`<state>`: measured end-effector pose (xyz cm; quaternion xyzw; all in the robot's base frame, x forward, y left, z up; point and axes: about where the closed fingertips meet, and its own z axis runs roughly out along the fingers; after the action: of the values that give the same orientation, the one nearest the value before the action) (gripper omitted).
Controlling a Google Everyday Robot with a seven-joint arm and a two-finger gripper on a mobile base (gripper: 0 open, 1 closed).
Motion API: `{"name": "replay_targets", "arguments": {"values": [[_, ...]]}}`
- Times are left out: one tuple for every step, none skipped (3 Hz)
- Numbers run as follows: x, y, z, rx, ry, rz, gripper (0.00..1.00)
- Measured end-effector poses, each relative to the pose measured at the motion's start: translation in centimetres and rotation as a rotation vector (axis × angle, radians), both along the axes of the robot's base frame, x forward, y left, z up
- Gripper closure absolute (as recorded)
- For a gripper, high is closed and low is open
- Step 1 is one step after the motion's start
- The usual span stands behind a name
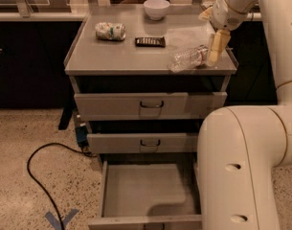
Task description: Place water bottle into bottom drawer
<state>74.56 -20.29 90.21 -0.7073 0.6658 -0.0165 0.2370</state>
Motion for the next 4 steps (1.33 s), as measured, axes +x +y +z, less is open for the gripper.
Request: {"name": "replay_targets", "arguments": {"values": [[-0.5,-0.3,-0.3,0.025,0.026,-0.023,0.0],[-0.8,-0.4,-1.4,0.08,0.05,-0.03,0.0],[-0.7,0.0,-3.1,0.12,0.084,-0.02,0.0],[-0.6,1.1,-4.9,0.139,0.12,0.005,0.0]]}}
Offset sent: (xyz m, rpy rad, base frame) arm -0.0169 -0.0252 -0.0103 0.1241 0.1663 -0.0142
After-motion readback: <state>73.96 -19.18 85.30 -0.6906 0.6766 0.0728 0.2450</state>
